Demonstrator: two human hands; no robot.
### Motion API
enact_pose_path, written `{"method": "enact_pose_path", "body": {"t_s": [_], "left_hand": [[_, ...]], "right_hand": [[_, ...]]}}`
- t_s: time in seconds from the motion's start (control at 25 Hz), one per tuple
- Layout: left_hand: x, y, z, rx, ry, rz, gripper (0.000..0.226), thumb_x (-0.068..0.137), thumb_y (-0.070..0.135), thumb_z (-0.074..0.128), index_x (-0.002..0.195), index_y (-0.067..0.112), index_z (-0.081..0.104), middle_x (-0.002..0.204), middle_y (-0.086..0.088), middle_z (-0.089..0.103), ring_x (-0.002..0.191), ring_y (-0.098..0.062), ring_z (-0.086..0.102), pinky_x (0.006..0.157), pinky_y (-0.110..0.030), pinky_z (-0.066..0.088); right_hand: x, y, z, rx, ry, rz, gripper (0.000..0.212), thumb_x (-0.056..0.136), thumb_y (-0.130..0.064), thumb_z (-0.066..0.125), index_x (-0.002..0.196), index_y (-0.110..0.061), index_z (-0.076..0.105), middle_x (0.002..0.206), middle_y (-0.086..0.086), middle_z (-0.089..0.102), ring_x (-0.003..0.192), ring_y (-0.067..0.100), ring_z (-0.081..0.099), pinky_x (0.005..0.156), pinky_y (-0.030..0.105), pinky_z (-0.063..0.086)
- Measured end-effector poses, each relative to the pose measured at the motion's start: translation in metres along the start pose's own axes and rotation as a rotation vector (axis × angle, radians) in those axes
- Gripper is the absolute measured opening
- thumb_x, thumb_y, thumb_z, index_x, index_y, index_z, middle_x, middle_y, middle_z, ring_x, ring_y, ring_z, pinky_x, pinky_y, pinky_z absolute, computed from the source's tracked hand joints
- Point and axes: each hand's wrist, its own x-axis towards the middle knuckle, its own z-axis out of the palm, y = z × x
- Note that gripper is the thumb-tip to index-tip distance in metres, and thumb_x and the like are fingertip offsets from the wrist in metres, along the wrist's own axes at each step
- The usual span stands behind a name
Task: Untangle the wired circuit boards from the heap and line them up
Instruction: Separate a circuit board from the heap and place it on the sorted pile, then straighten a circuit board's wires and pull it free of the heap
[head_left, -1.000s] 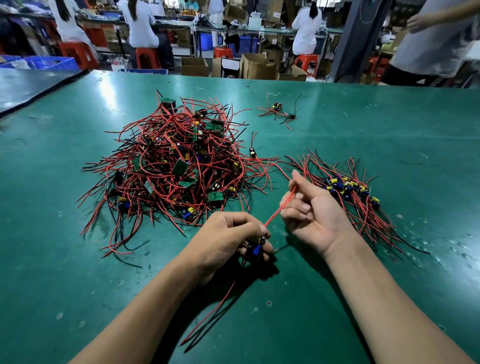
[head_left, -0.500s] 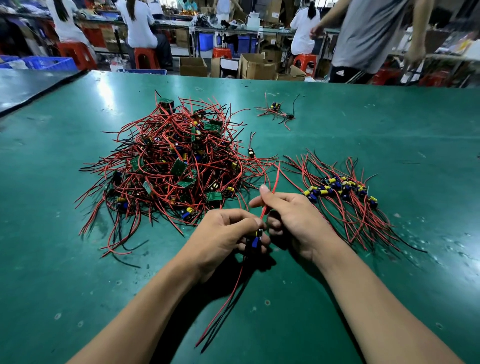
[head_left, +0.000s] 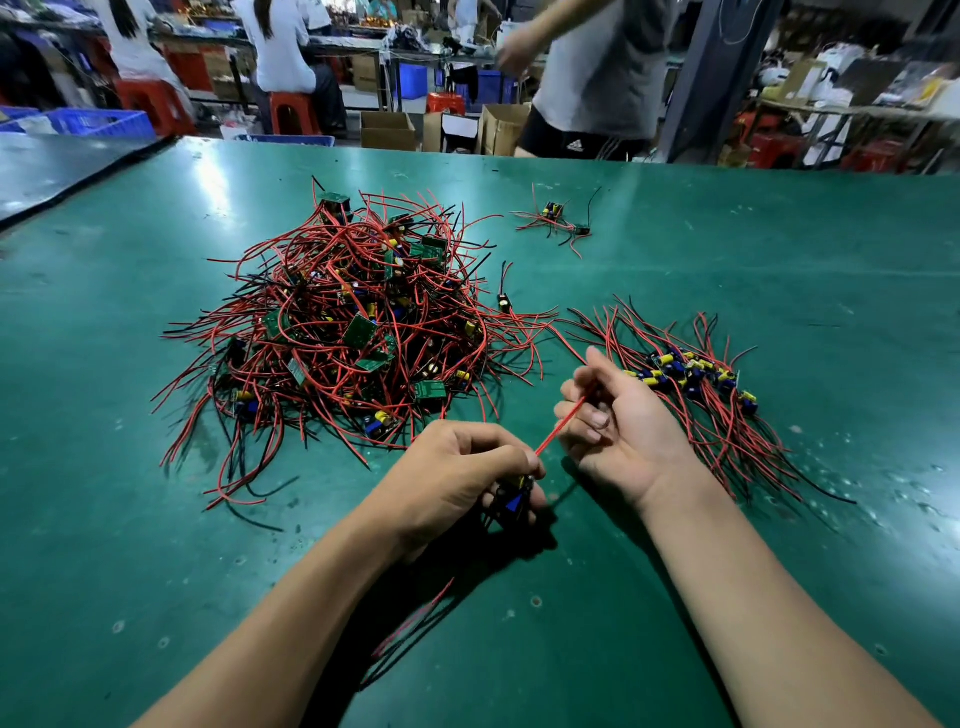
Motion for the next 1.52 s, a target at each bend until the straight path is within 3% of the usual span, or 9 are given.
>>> {"method": "enact_pose_path", "body": {"t_s": [0.16, 0.32, 0.56, 0.84, 0.92, 1.04, 1.16, 1.36, 1.52], "left_hand": [[0.002, -0.001, 0.0, -0.078, 0.067, -0.011, 0.017, 0.093, 0.011, 0.06, 0.081, 0.003, 0.069, 0.069, -0.017, 0.07, 0.056, -0.022, 0.065, 0.056, -0.025, 0.056], [0.006, 0.002, 0.003, -0.252, 0.139, -0.051, 0.048, 0.098, 0.045, 0.046, 0.104, 0.001, 0.065, 0.091, -0.021, 0.074, 0.074, -0.028, 0.072, 0.068, -0.036, 0.062], [0.012, 0.005, 0.003, -0.411, 0.085, -0.088, 0.073, 0.097, 0.062, 0.022, 0.133, 0.007, 0.052, 0.126, -0.023, 0.063, 0.1, -0.035, 0.065, 0.082, -0.044, 0.056], [0.016, -0.002, 0.0, -0.315, 0.062, -0.021, 0.072, 0.083, 0.07, 0.033, 0.142, 0.03, 0.044, 0.127, 0.014, 0.058, 0.107, -0.013, 0.068, 0.091, -0.044, 0.056], [0.017, -0.003, 0.002, -0.292, 0.115, -0.013, 0.05, 0.085, 0.061, 0.048, 0.125, 0.033, 0.059, 0.121, 0.013, 0.065, 0.106, -0.021, 0.068, 0.095, -0.048, 0.053], [0.011, -0.006, 0.001, 0.103, 0.168, 0.152, 0.019, 0.097, 0.025, 0.058, 0.114, 0.022, 0.066, 0.103, -0.002, 0.074, 0.096, -0.018, 0.071, 0.084, -0.03, 0.058], [0.006, -0.008, 0.002, 0.499, 0.207, 0.314, 0.017, 0.094, 0.019, 0.064, 0.109, 0.018, 0.071, 0.099, 0.003, 0.072, 0.087, -0.005, 0.066, 0.079, -0.011, 0.049], [0.008, -0.007, -0.002, 0.741, 0.4, 0.526, 0.017, 0.089, 0.004, 0.066, 0.103, 0.008, 0.074, 0.112, -0.001, 0.065, 0.099, -0.008, 0.06, 0.088, -0.012, 0.043], [0.014, -0.008, -0.014, 0.749, 0.539, 0.417, 0.037, 0.089, 0.0, 0.06, 0.124, 0.011, 0.063, 0.138, -0.007, 0.05, 0.117, -0.024, 0.054, 0.099, -0.02, 0.042]], "right_hand": [[-0.002, 0.002, -0.001, -0.192, 0.001, -0.076, 0.048, 0.09, -0.055, 0.058, 0.08, -0.009, 0.068, 0.06, -0.004, 0.045, 0.037, 0.003, 0.027, 0.032, 0.015, 0.024], [0.0, -0.002, -0.006, -0.484, 0.063, -0.165, 0.066, 0.078, -0.068, 0.061, 0.103, -0.008, 0.072, 0.074, -0.002, 0.049, 0.045, 0.006, 0.033, 0.04, 0.018, 0.03], [-0.007, 0.011, -0.004, -0.845, -0.035, -0.256, 0.049, 0.07, -0.062, 0.08, 0.09, -0.019, 0.066, 0.071, -0.005, 0.056, 0.047, 0.009, 0.049, 0.042, 0.024, 0.038], [-0.003, 0.017, -0.006, -1.127, -0.06, -0.516, 0.029, 0.08, -0.013, 0.081, 0.098, -0.022, 0.061, 0.085, -0.004, 0.064, 0.067, 0.016, 0.058, 0.071, 0.041, 0.055], [0.002, 0.01, -0.012, -1.128, 0.09, -0.625, 0.022, 0.081, -0.016, 0.081, 0.094, -0.022, 0.064, 0.083, -0.005, 0.068, 0.066, 0.01, 0.06, 0.071, 0.033, 0.053], [0.007, -0.006, -0.024, -1.221, 0.371, -0.821, 0.023, 0.083, -0.016, 0.078, 0.101, -0.021, 0.065, 0.092, -0.001, 0.071, 0.066, 0.003, 0.06, 0.07, 0.016, 0.049], [0.009, -0.016, -0.034, -1.323, 0.496, -0.854, 0.036, 0.086, -0.016, 0.073, 0.121, -0.015, 0.065, 0.114, 0.009, 0.066, 0.095, 0.021, 0.062, 0.094, 0.027, 0.045], [0.006, 0.002, -0.025, -1.624, 0.37, -0.995, 0.027, 0.089, -0.022, 0.07, 0.115, -0.013, 0.071, 0.116, 0.006, 0.065, 0.113, 0.026, 0.055, 0.1, 0.032, 0.038], [0.007, 0.013, -0.022, -1.646, 0.17, -0.927, 0.023, 0.091, -0.02, 0.068, 0.111, -0.011, 0.073, 0.114, 0.004, 0.066, 0.111, 0.02, 0.059, 0.103, 0.03, 0.042]]}}
